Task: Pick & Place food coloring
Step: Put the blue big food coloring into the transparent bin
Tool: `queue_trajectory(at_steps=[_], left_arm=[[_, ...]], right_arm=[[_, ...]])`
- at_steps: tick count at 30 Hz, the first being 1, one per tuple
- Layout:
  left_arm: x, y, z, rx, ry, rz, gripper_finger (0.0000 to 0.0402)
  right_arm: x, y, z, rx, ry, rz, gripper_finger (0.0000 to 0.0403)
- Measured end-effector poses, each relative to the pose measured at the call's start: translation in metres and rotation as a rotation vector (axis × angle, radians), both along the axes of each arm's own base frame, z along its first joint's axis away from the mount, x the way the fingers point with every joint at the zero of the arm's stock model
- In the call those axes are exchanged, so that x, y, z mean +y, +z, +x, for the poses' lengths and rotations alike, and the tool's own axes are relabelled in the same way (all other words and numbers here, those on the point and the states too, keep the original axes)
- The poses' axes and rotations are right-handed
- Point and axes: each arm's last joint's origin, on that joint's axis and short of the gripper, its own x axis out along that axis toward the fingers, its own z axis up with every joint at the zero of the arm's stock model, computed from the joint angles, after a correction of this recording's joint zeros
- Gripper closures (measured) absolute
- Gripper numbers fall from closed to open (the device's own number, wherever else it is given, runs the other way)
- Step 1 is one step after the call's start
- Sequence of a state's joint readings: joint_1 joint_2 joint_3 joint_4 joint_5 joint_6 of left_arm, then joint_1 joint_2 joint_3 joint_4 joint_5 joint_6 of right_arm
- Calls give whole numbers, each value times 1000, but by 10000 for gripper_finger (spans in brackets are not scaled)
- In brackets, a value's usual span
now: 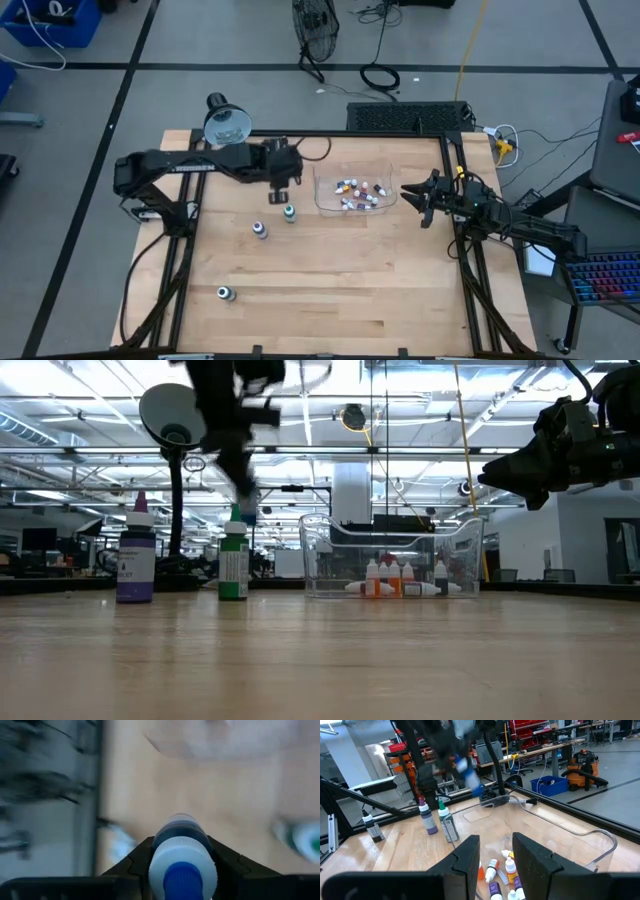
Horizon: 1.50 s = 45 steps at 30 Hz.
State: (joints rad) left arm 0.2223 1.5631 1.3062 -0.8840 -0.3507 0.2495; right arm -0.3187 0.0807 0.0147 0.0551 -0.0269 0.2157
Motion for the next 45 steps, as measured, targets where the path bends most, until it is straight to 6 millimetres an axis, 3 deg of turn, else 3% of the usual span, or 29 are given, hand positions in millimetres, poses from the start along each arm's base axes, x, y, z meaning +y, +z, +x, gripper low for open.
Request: queue_trajectory(at_steps=[6, 8, 10, 14, 19, 27, 35, 41, 45], left_arm=[[-5, 75, 23, -236, -74, 154, 267], [-4, 87, 31, -267, -105, 152, 266], [-2, 87, 43, -243, -138, 151, 267], [0, 62, 73, -168, -242, 34, 267], [3, 12, 103, -57, -328, -75, 270], [37, -47, 119, 52, -289, -167, 270], [82, -69, 114, 12, -190, -282, 271], [87, -69, 112, -9, -168, -326, 270], [84, -70, 113, -8, -177, -336, 224]], right_arm=[[0, 0, 0, 0, 0, 0, 298], [0, 0, 0, 0, 0, 0, 298], [0, 0, 0, 0, 0, 0, 298], [0, 0, 0, 0, 0, 0, 298], [0, 0, 0, 0, 0, 0, 298], [0, 0, 0, 0, 0, 0, 298], [0, 0, 0, 0, 0, 0, 298], [0, 0, 0, 0, 0, 0, 298], [0, 0, 0, 0, 0, 0, 298]])
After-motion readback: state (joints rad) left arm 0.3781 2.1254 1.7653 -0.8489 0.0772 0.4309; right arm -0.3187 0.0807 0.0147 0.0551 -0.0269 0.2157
